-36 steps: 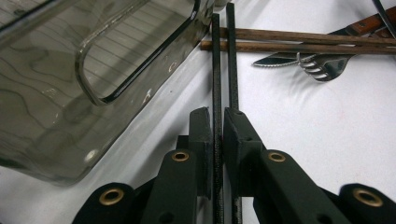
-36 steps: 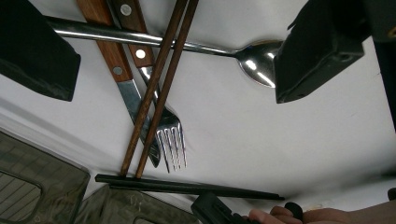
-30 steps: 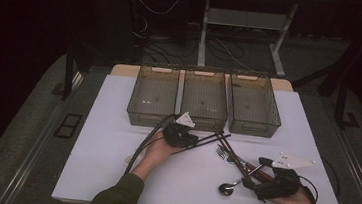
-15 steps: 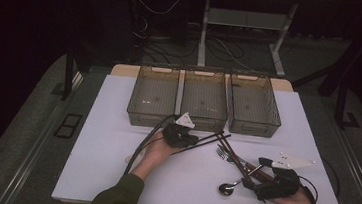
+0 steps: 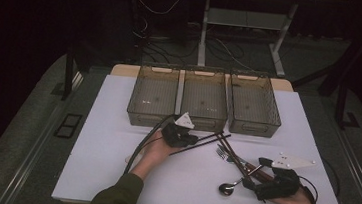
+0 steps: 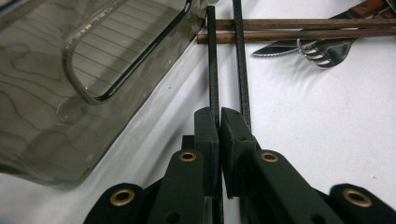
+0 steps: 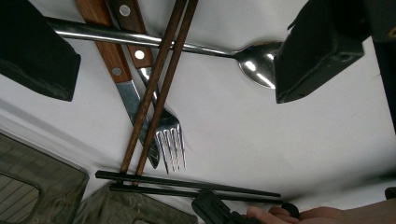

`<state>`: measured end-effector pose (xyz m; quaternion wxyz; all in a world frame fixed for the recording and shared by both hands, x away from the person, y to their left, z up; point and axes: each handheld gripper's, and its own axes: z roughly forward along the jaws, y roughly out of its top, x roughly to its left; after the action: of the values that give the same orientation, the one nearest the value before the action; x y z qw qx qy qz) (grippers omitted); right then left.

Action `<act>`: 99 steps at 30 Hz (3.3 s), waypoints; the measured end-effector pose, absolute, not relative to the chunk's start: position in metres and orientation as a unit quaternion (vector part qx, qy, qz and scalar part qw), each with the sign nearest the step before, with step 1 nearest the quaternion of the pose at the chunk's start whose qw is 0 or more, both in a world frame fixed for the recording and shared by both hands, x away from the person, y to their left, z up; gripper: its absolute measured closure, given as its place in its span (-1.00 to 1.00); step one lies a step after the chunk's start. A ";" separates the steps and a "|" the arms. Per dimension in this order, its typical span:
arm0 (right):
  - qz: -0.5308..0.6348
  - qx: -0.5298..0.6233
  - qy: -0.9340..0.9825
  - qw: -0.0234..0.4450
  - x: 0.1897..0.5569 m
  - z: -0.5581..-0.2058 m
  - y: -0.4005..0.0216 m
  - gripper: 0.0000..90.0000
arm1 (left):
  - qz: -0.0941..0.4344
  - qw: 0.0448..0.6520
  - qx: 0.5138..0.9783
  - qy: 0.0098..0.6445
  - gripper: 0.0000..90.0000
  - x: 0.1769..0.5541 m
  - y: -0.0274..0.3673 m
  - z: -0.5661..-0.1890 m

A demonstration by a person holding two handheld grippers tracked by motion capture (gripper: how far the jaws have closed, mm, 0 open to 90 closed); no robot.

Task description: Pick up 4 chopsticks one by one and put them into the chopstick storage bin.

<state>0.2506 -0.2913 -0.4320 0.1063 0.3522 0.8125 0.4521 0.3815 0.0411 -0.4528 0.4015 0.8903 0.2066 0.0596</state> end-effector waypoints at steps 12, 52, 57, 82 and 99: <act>0.454 0.351 0.812 0.108 0.250 -0.432 -0.291 -0.98 | 0.046 0.415 0.885 0.209 0.90 0.380 0.044 -0.446; 0.456 0.359 0.807 0.110 0.253 -0.439 -0.288 -0.98 | 0.008 0.434 0.873 0.221 0.90 0.356 0.084 -0.398; 0.456 0.360 0.806 0.111 0.253 -0.439 -0.289 -0.98 | 0.005 0.437 0.872 0.221 0.90 0.357 0.089 -0.393; 0.456 0.360 0.807 0.111 0.252 -0.439 -0.289 -0.98 | 0.029 0.432 0.867 0.246 0.90 0.362 0.118 -0.379; 0.456 0.362 0.805 0.112 0.252 -0.439 -0.289 -0.98 | 0.053 0.436 0.852 0.287 0.90 0.368 0.145 -0.374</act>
<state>0.2522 -0.2890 -0.4385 0.1124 0.3616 0.8054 0.4560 0.3682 0.1446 -0.3742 0.4355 0.8515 0.2872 0.0525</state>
